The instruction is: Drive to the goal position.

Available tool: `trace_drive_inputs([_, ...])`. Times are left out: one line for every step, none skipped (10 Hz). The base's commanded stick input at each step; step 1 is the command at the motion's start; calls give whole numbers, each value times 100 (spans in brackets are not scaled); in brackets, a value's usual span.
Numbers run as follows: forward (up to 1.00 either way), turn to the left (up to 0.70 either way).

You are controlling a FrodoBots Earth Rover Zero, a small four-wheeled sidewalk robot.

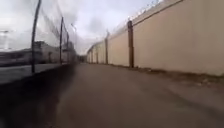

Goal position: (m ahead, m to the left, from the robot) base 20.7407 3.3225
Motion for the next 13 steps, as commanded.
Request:
trace_drive_inputs([50,0])
trace_drive_inputs([50,0])
trace_drive_inputs([50,0])
trace_drive_inputs([50,0])
trace_drive_inputs([50,0])
trace_drive_inputs([50,0])
trace_drive_inputs([50,0])
trace_drive_inputs([50,0])
trace_drive_inputs([50,0])
trace_drive_inputs([50,0])
trace_drive_inputs([50,0])
trace_drive_inputs([50,0])
trace_drive_inputs([50,0])
